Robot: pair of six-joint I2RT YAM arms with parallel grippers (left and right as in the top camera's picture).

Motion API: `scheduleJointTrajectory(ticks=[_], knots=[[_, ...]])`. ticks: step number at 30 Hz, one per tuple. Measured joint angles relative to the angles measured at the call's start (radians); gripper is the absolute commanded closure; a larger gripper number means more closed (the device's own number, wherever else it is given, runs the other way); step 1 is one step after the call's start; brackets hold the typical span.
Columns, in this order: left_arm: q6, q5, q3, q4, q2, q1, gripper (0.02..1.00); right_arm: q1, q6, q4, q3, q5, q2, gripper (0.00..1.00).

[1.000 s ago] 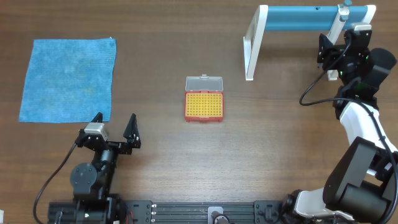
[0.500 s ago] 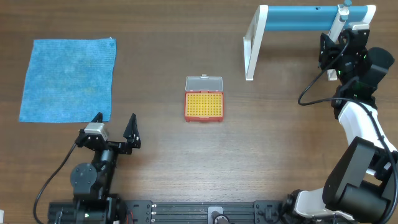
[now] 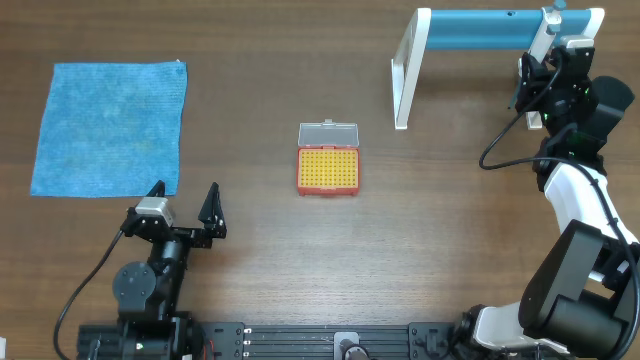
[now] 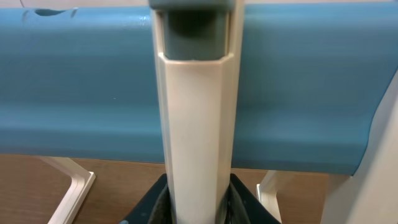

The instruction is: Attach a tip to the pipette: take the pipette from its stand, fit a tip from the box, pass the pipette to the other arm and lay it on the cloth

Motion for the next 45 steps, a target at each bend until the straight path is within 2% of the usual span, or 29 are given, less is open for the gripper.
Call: scheduleJointTrajectory(ticks=[5, 9, 18, 23, 25, 28, 33, 37, 40, 45], knots=[[0.0, 0.0, 0.0, 0.0, 0.0, 0.0, 0.02, 0.0, 0.0, 0.0, 0.0, 0.0, 0.0, 0.816], [0.0, 0.0, 0.0, 0.0, 0.0, 0.0, 0.02, 0.0, 0.0, 0.0, 0.0, 0.0, 0.0, 0.919], [0.0, 0.0, 0.0, 0.0, 0.0, 0.0, 0.023, 0.0, -0.005, -0.011, 0.0, 0.0, -0.067, 0.923], [0.0, 0.0, 0.0, 0.0, 0.0, 0.0, 0.023, 0.0, -0.029, -0.095, 0.002, 0.003, -0.206, 0.925], [0.0, 0.0, 0.0, 0.0, 0.0, 0.0, 0.02, 0.0, -0.031, -0.129, 0.002, -0.012, -0.263, 0.925], [0.0, 0.0, 0.0, 0.0, 0.0, 0.0, 0.02, 0.025, -0.015, -0.123, 0.002, -0.1, -0.32, 0.925], [0.0, 0.0, 0.0, 0.0, 0.0, 0.0, 0.023, 0.204, 0.044, -0.05, 0.002, -0.278, -0.351, 0.925], [0.0, 0.0, 0.0, 0.0, 0.0, 0.0, 0.02, 0.438, 0.064, 0.042, -0.018, -0.336, -0.35, 0.925], [0.0, 0.0, 0.0, 0.0, 0.0, 0.0, 0.02, 0.568, 0.071, 0.094, -0.062, -0.357, -0.345, 0.925], [0.0, 0.0, 0.0, 0.0, 0.0, 0.0, 0.02, 0.695, 0.079, 0.231, -0.172, -0.369, -0.319, 0.925]])
